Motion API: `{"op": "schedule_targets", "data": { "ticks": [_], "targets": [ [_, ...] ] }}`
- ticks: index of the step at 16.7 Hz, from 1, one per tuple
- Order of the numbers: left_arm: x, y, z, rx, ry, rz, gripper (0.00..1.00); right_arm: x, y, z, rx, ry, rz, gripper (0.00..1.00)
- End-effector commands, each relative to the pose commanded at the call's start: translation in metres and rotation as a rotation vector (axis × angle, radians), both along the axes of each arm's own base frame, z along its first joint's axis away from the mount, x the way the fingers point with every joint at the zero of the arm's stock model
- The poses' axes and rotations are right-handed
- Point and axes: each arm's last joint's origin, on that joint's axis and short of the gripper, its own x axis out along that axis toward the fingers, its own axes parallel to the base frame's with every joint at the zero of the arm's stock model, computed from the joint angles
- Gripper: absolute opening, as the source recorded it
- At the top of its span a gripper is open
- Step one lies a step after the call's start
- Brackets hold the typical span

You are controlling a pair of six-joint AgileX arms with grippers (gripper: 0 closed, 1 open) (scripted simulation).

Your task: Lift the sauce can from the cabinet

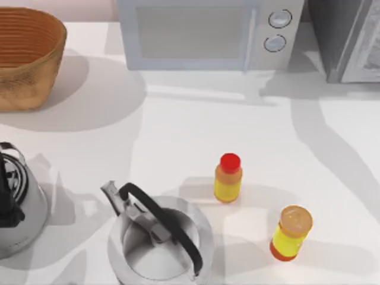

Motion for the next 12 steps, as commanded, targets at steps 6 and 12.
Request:
{"op": "schedule_targets", "data": {
  "ticks": [6,12],
  "targets": [
    [0.000,0.000,0.000,0.000,0.000,0.000,1.00,-0.011,-0.018,-0.011,0.012,-0.016,0.004,0.00],
    [0.000,0.000,0.000,0.000,0.000,0.000,1.00,-0.031,-0.057,-0.086,-0.007,0.016,0.004,0.00]
  ]
}}
